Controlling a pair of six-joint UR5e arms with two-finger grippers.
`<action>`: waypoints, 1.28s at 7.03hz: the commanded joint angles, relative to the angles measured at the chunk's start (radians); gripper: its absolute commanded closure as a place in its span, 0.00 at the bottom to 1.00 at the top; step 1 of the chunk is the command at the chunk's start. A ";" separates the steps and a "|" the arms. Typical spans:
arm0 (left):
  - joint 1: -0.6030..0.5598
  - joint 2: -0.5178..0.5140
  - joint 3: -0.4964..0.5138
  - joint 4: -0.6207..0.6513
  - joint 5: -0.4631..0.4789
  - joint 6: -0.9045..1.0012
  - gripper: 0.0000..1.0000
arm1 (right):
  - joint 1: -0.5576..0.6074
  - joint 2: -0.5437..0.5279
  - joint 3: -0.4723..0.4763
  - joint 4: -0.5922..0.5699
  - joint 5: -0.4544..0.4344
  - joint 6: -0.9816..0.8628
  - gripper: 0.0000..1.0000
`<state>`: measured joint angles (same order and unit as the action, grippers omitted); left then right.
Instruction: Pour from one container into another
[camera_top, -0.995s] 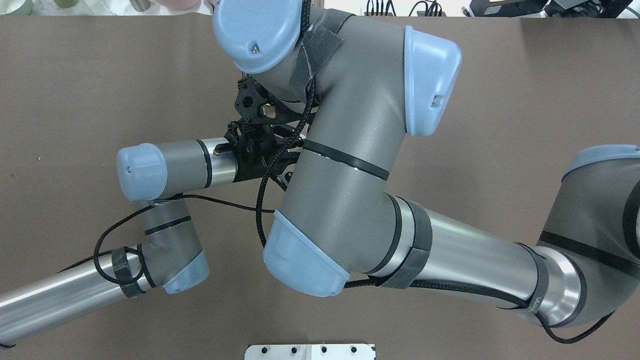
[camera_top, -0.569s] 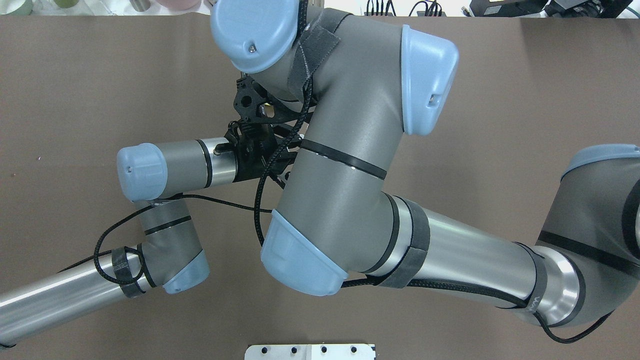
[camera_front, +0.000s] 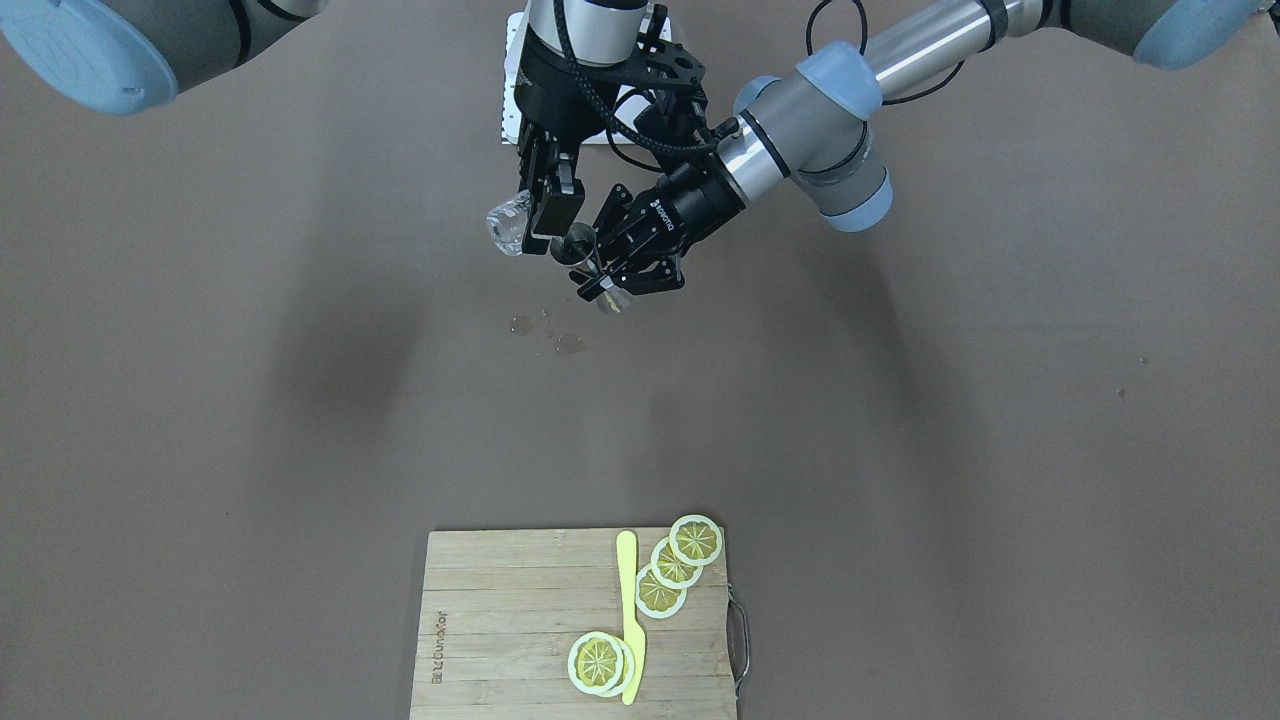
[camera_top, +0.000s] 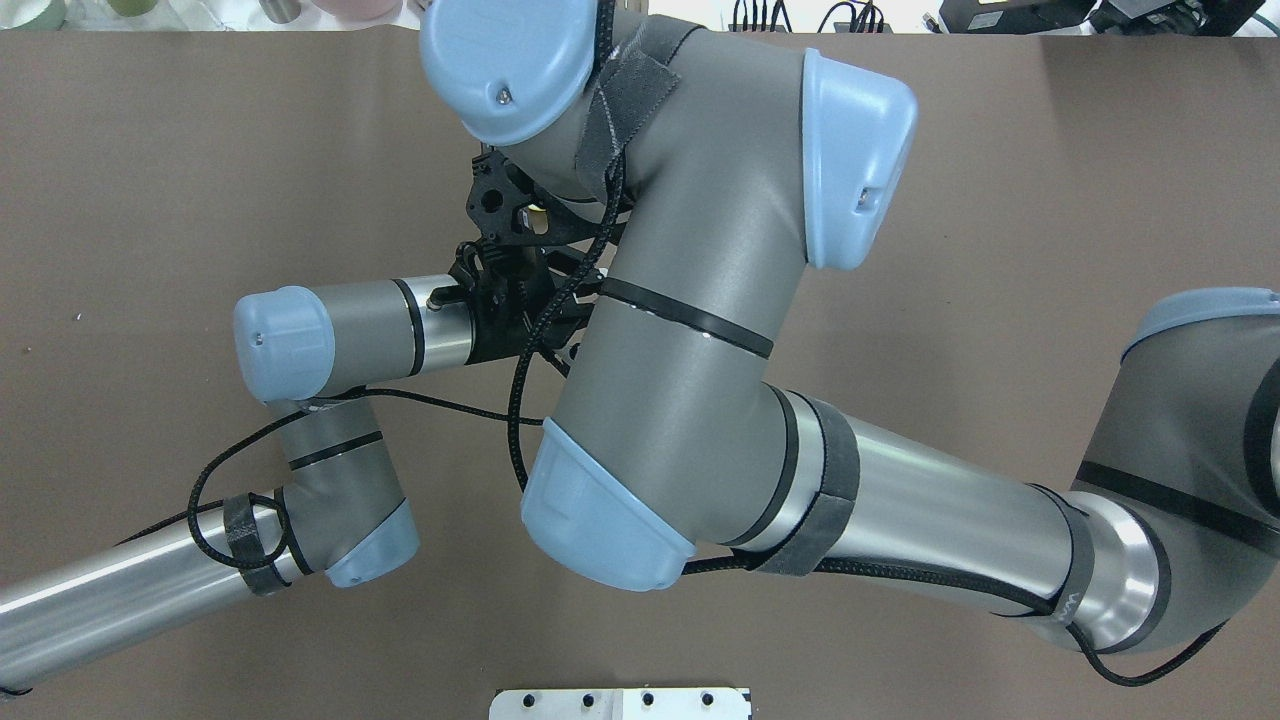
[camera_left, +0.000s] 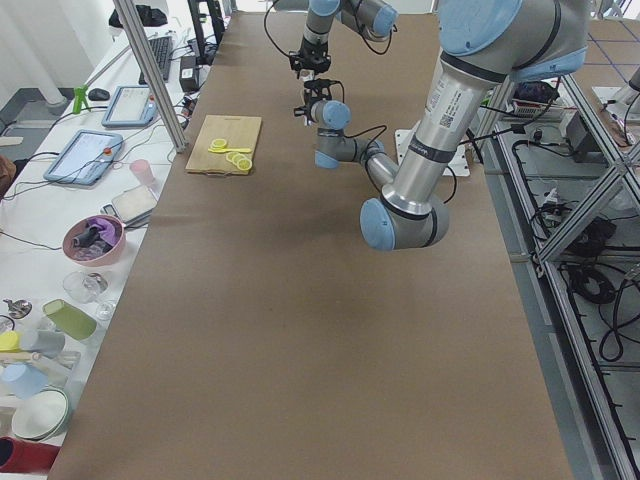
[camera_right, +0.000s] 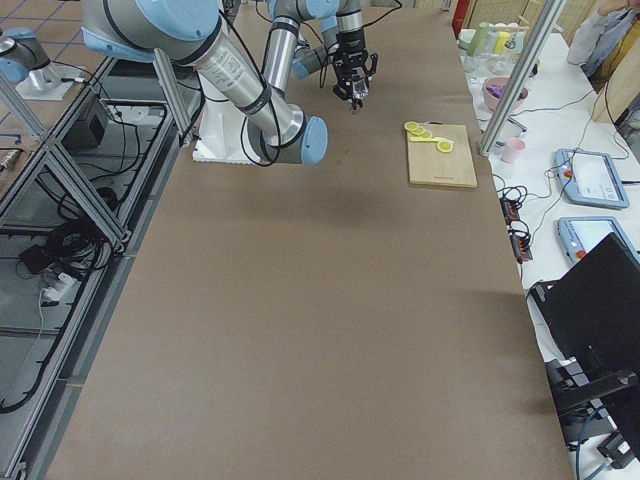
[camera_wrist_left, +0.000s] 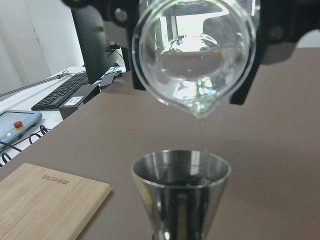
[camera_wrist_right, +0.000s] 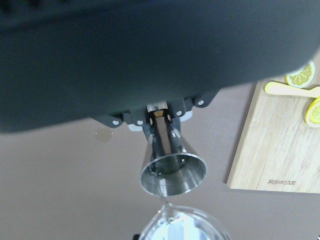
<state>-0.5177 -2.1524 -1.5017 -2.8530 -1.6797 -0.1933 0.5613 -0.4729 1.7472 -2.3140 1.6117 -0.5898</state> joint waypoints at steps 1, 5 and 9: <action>-0.001 0.000 0.000 0.001 0.000 0.000 1.00 | 0.000 -0.001 0.002 0.013 0.007 0.004 1.00; -0.001 0.000 0.005 0.001 0.000 0.002 1.00 | 0.008 -0.007 0.009 0.068 0.053 0.018 1.00; 0.001 0.000 0.017 0.000 0.000 0.002 1.00 | 0.081 -0.035 0.037 0.154 0.125 0.018 1.00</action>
<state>-0.5172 -2.1522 -1.4903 -2.8520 -1.6797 -0.1917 0.6152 -0.4882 1.7713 -2.1973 1.7101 -0.5717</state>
